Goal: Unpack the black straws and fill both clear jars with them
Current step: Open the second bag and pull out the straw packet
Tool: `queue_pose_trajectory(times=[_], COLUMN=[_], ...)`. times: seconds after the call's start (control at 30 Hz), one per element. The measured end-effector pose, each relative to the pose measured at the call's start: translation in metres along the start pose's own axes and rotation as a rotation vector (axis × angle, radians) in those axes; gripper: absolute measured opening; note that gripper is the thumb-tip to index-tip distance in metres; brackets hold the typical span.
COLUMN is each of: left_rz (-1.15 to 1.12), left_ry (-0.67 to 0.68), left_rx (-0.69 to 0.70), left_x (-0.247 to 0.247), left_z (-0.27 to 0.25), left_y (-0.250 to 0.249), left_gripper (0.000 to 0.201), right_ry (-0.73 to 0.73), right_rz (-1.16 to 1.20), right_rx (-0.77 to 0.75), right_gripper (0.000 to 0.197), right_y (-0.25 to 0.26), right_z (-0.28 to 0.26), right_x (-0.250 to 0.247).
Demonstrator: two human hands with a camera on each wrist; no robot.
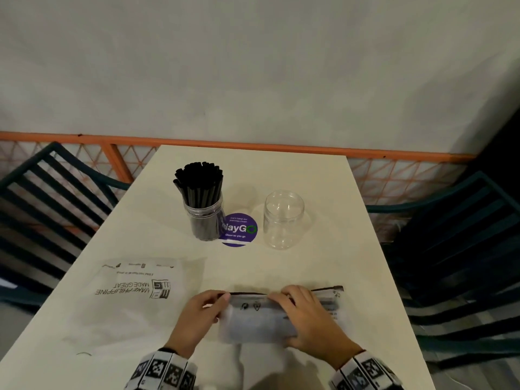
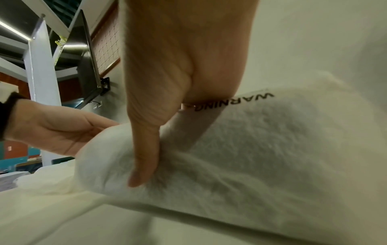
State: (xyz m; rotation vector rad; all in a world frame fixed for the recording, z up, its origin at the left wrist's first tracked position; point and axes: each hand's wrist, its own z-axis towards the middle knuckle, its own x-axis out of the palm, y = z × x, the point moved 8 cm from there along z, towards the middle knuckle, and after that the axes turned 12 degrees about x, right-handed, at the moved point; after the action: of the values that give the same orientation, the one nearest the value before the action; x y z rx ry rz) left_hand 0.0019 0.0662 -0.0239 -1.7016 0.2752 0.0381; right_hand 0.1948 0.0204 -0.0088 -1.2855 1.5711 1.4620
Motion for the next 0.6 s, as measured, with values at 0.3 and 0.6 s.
queue_pose_trajectory(times=[0.3,0.6], left_rz=[-0.057,0.188], left_ry=[-0.121,-0.23], left_rx=[0.125,0.349], left_x=[-0.014,-0.029], left_z=[0.006,0.025], left_y=[-0.023,-0.065], left_gripper=[0.01,0.02], right_ry=[-0.069,-0.245], right_rz=[0.116,0.851], right_rx=[0.493,0.453], right_gripper=[0.048,0.025], right_y=[-0.102,-0.126], right_z=[-0.007,-0.019], right_x=[-0.038,-0.079])
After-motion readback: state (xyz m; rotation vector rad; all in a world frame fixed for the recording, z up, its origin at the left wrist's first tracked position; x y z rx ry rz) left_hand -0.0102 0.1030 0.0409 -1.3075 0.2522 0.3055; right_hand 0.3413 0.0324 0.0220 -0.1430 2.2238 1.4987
